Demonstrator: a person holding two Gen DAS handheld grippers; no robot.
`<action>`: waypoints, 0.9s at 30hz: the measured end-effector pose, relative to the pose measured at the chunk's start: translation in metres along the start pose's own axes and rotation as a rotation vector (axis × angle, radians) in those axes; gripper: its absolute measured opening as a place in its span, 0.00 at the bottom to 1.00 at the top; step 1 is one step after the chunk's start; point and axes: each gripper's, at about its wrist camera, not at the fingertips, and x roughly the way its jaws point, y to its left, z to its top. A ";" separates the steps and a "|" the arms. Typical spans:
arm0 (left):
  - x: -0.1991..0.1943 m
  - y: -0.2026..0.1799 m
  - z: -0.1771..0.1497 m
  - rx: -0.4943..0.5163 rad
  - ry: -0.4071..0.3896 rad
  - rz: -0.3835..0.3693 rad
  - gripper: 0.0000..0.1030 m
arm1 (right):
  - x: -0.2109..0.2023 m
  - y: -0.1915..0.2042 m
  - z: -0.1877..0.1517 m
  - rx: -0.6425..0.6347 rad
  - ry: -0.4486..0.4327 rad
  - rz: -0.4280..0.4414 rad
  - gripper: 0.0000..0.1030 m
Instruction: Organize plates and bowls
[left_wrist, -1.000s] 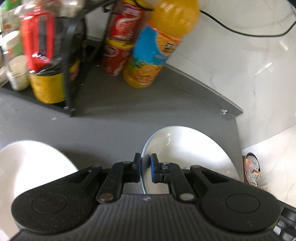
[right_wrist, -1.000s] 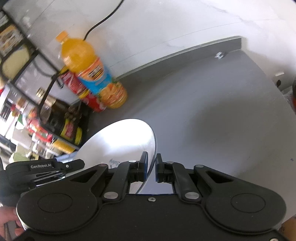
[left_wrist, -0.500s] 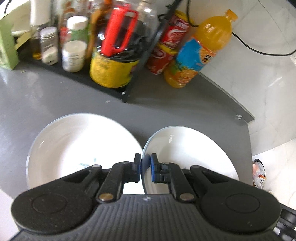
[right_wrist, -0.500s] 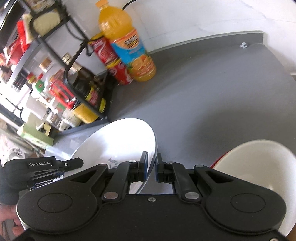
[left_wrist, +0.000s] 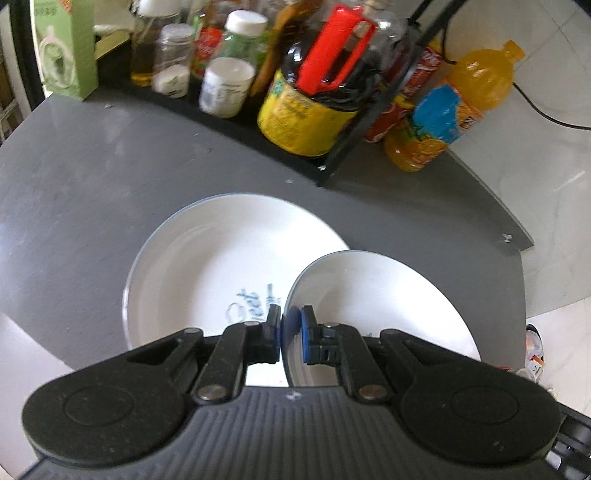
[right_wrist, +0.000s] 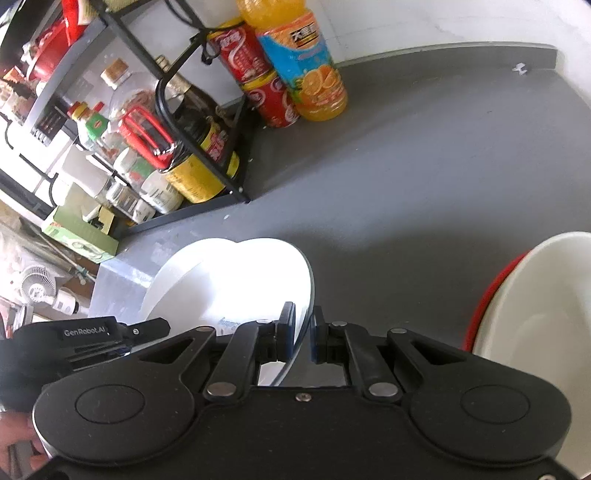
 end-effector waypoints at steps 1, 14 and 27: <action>0.000 0.003 -0.001 -0.004 0.001 0.006 0.08 | 0.001 0.001 0.000 -0.001 0.004 0.001 0.08; 0.011 0.026 -0.007 -0.004 0.026 0.040 0.10 | 0.017 0.014 0.000 -0.037 0.030 -0.008 0.08; 0.025 0.039 -0.006 0.060 0.047 0.083 0.13 | 0.033 0.027 -0.003 -0.053 0.041 -0.024 0.08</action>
